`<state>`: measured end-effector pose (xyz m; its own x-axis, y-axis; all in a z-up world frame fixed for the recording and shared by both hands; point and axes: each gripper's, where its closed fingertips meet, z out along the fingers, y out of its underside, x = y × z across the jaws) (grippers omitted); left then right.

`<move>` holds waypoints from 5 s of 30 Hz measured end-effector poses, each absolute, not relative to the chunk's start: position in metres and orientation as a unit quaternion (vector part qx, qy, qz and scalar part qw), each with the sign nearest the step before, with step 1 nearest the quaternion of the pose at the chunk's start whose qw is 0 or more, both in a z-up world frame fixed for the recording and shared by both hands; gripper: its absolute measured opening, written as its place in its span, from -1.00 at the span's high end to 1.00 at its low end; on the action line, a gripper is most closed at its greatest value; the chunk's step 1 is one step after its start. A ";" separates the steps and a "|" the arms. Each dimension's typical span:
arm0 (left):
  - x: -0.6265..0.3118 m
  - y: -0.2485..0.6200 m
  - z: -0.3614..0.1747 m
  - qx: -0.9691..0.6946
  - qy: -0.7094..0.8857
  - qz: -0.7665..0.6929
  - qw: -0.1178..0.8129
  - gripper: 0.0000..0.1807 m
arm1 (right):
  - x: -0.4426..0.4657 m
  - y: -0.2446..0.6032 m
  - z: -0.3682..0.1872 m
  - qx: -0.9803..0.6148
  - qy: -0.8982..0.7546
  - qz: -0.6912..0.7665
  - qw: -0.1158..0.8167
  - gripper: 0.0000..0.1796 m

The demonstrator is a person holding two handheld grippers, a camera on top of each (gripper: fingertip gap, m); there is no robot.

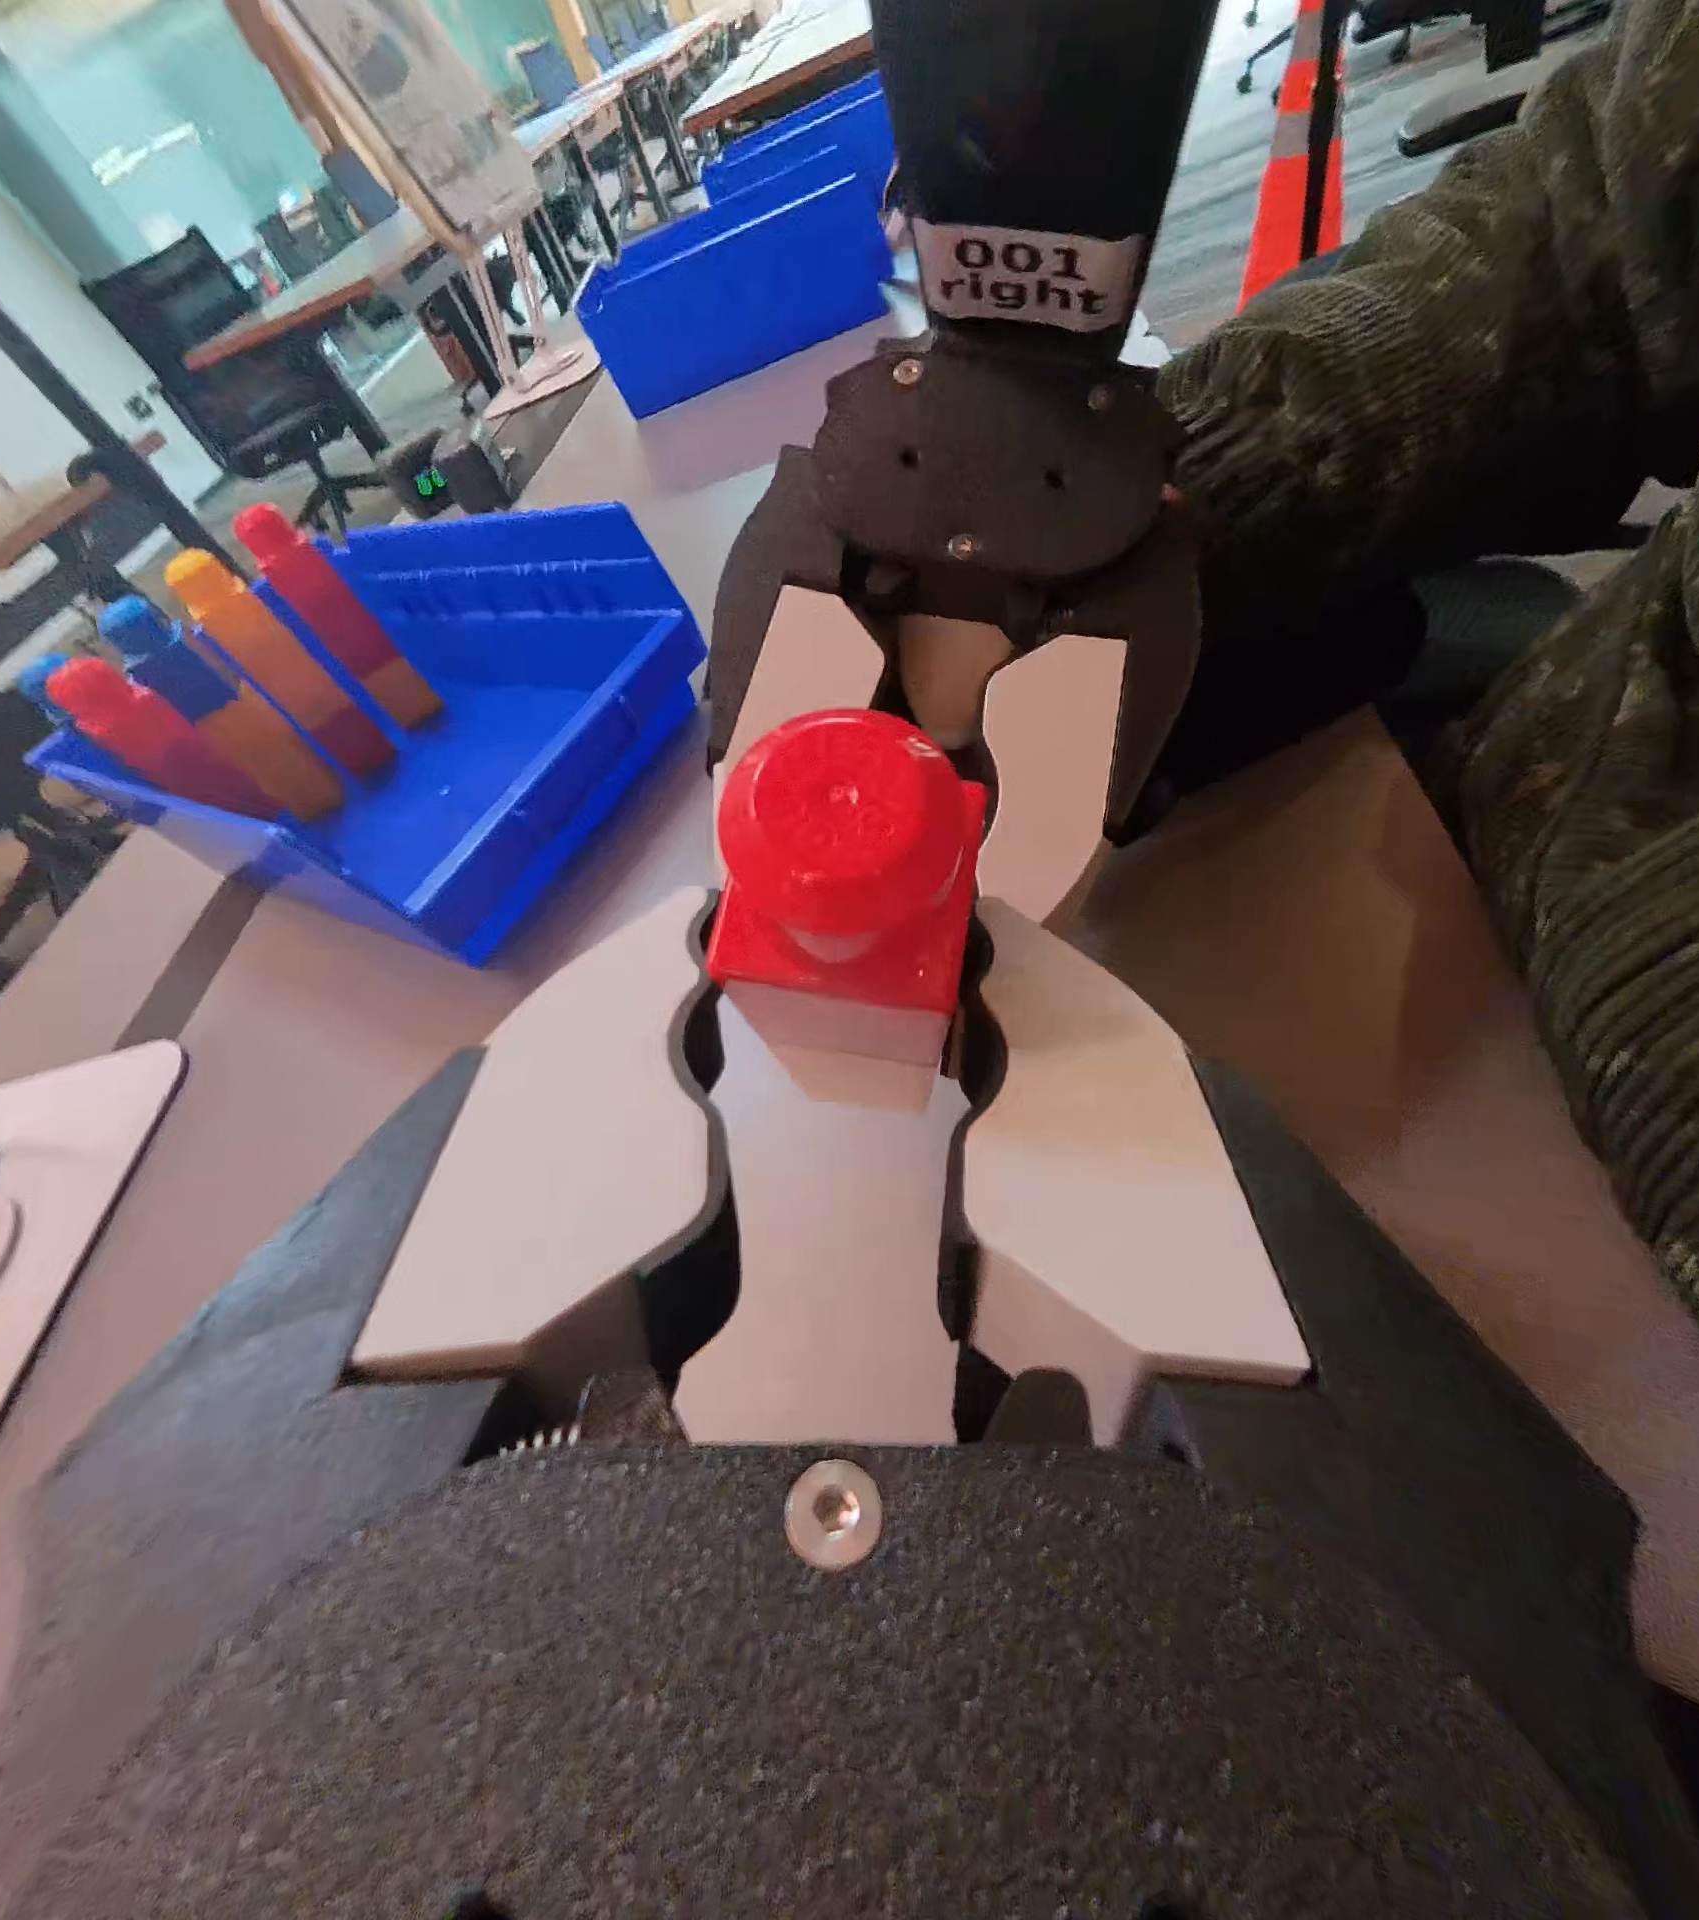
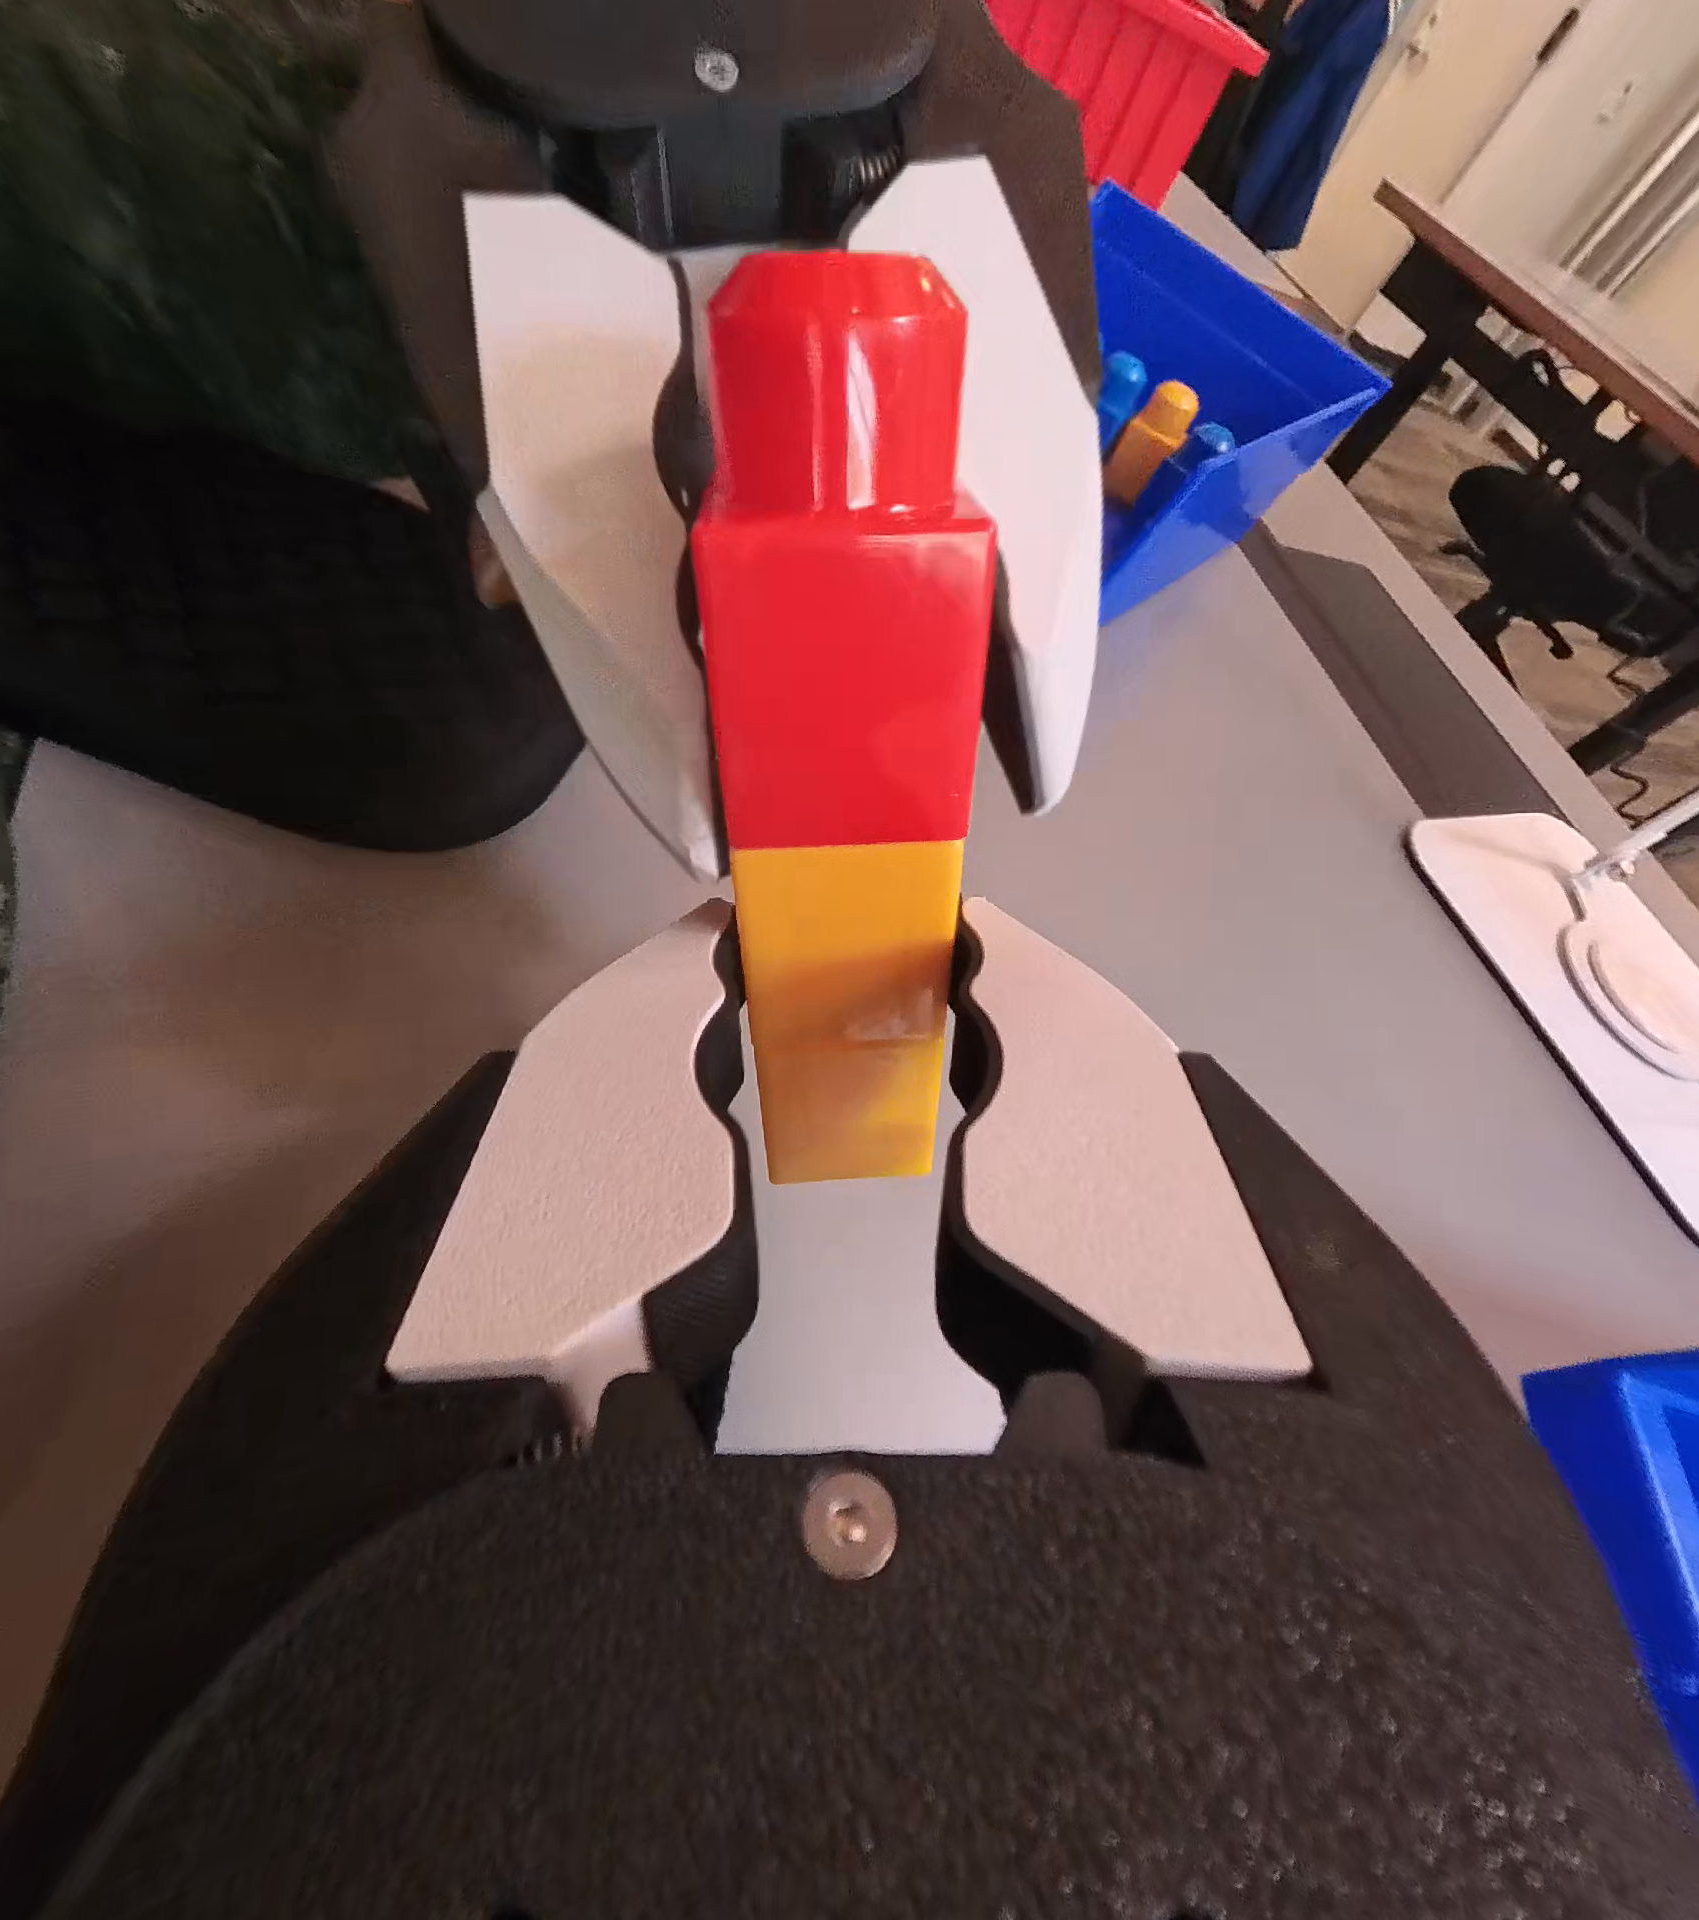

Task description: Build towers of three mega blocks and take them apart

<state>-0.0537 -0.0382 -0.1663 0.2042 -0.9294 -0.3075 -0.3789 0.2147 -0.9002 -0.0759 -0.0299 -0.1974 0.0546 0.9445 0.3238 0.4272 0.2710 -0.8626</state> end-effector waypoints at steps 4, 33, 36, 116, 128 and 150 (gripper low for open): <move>-0.060 -0.039 -0.158 -0.550 0.559 -0.289 0.549 0.57 | -0.074 -0.029 -0.190 -0.527 -0.627 0.281 0.500 0.55; -0.070 -0.034 -0.148 -0.583 0.477 -0.373 0.541 0.60 | -0.073 -0.033 -0.176 -0.532 -0.571 0.408 0.473 0.52; -0.079 -0.021 -0.179 -0.642 0.517 -0.262 0.502 0.60 | -0.065 -0.025 -0.162 -0.528 -0.555 0.412 0.493 0.41; -0.521 0.103 -0.249 -0.932 0.308 0.185 -0.041 0.63 | -0.022 0.032 -0.175 -0.616 -0.481 0.427 0.455 0.54; -0.376 0.099 -0.141 -0.857 0.461 0.192 0.124 1.00 | -0.035 0.027 -0.177 -0.612 -0.502 0.404 0.460 0.55; -0.488 0.130 -0.273 -0.848 0.461 0.262 0.015 0.57 | -0.045 0.013 -0.191 -0.606 -0.527 0.402 0.440 0.54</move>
<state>-0.4876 0.1299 -0.2734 0.4376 -0.7740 -0.4576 -0.7897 -0.5742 0.2162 -0.0446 0.0131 -0.1912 0.1213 0.9923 -0.0244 0.2850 -0.0584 -0.9567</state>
